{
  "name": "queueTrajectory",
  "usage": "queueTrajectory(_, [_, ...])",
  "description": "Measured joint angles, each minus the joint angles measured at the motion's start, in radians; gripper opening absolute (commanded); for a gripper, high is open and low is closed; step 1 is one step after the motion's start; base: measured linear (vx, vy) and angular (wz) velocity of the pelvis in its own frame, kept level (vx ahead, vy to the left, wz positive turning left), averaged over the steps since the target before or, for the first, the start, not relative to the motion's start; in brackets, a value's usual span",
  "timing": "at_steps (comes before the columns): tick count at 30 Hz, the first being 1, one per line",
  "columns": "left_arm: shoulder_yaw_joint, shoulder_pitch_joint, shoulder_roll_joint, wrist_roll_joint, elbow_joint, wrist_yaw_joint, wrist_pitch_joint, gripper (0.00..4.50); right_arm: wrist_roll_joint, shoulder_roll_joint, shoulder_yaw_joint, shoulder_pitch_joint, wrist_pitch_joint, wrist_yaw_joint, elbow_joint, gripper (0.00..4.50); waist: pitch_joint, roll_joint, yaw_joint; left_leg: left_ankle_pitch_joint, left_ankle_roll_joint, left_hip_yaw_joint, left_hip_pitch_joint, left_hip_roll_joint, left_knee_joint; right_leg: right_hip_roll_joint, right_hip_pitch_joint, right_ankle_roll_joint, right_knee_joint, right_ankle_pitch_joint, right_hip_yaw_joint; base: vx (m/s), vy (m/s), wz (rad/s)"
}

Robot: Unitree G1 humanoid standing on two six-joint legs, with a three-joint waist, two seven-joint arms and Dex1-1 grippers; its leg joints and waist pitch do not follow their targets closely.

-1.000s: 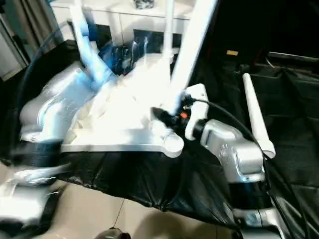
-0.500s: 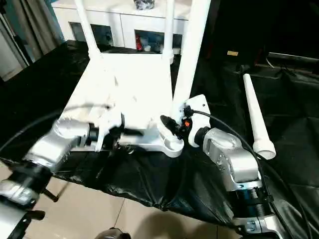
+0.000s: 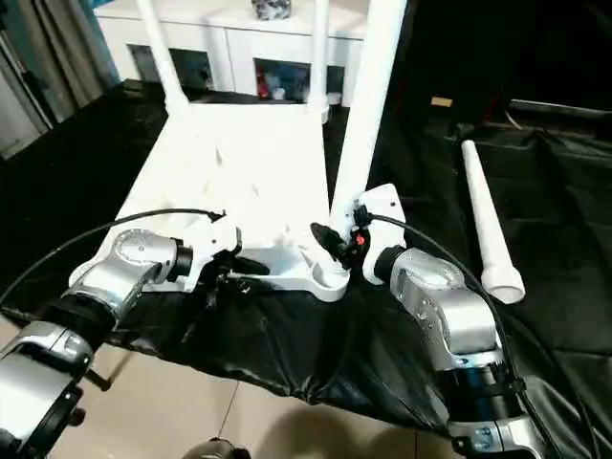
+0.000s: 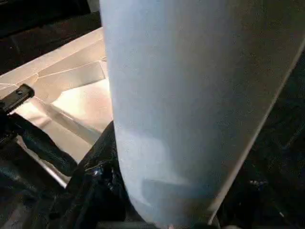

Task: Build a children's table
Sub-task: Pick table leg, then insert table leg to table base

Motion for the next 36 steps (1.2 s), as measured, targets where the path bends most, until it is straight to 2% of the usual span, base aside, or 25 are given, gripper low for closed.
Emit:
queueTrajectory(13, [0.013, -0.053, -0.021, 0.026, 0.107, -0.047, -0.059, 0.06, -0.018, -0.023, 0.047, 0.0, 0.0, 0.051, 0.003, 1.93, 0.0, 0.0, -0.014, 0.0, 0.0, 0.0, 0.0, 0.0, 0.0, 0.0, 0.0, 0.0, -0.001, 0.0, 0.0, 0.0, 0.0, 0.0])
queueTrajectory(17, [0.013, -0.055, -0.031, 0.031, 0.109, -0.057, -0.063, 0.0, -0.023, -0.033, 0.055, 0.0, 0.0, 0.067, 0.016, 1.93, 0.0, 0.0, -0.02, 0.0, 0.0, 0.0, 0.0, 0.0, 0.0, 0.0, 0.0, -0.001, 0.0, 0.0, 0.0, 0.0, 0.0, 0.0])
queueTrajectory(25, [0.021, -0.055, -0.046, 0.043, 0.108, -0.053, -0.047, 0.0, -0.026, -0.044, 0.055, -0.006, -0.003, 0.09, 0.039, 1.93, 0.0, 0.0, -0.015, 0.0, 0.0, 0.001, 0.002, 0.0, 0.0, 0.0, 0.001, -0.001, 0.0, 0.0, 0.0, 0.0, 0.0, 0.0])
queueTrajectory(36, [0.041, -0.045, -0.059, 0.043, 0.092, -0.037, -0.017, 0.0, 0.005, -0.002, -0.009, -0.013, -0.085, 0.104, 0.149, 1.93, 0.0, 0.0, -0.018, 0.0, 0.0, 0.001, 0.002, 0.0, 0.0, 0.0, 0.002, -0.001, 0.0, 0.0, 0.0, 0.0, 0.0, 0.0])
